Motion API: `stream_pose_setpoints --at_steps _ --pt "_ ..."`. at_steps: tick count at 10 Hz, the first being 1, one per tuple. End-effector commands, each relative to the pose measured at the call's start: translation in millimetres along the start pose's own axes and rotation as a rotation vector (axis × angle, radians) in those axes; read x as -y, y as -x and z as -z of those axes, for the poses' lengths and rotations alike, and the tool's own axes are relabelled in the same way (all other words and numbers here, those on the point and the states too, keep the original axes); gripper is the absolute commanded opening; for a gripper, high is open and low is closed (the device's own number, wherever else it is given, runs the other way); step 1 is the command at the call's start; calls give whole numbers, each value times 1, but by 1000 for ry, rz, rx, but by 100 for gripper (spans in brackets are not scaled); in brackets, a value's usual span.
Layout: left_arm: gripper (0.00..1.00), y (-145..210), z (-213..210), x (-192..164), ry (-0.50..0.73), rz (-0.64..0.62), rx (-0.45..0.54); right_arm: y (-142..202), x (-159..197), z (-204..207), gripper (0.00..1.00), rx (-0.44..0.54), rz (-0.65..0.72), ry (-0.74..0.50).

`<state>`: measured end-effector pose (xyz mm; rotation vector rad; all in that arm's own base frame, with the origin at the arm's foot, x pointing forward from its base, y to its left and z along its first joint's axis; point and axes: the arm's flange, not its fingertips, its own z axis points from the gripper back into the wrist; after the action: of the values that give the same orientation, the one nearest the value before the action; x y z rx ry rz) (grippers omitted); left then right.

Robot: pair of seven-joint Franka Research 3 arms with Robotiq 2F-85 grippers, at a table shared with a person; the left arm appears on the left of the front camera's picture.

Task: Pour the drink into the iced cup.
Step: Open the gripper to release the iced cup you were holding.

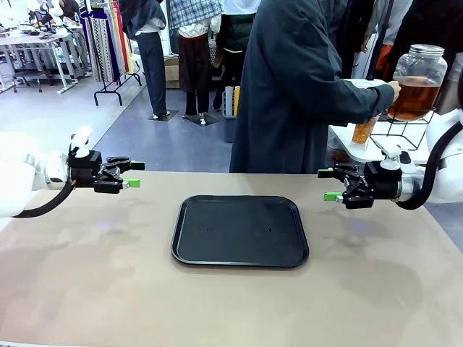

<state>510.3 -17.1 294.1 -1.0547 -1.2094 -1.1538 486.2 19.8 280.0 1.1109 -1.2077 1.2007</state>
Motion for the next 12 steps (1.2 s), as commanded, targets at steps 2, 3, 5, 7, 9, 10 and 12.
stream_pose_setpoints --at_steps 2,3,5,7,9,10,12 --pt "100 -2 1 0 1 -5 6 -3 0 2 100 2 -6 -3" --pt "100 -2 1 0 1 -5 6 -3 0 2 100 2 -6 -3" --pt "100 -2 1 0 1 -5 6 -3 0 2 100 2 -6 -3" --pt "100 -2 1 0 1 -5 6 -3 0 2 100 2 -6 -3" --pt "100 -2 1 0 1 -5 6 -3 0 2 100 2 -6 -3" --pt "100 -2 1 0 1 -5 6 -3 0 2 100 2 -6 -3" --pt "100 -2 1 0 1 -5 6 -3 0 2 100 2 -6 -3"
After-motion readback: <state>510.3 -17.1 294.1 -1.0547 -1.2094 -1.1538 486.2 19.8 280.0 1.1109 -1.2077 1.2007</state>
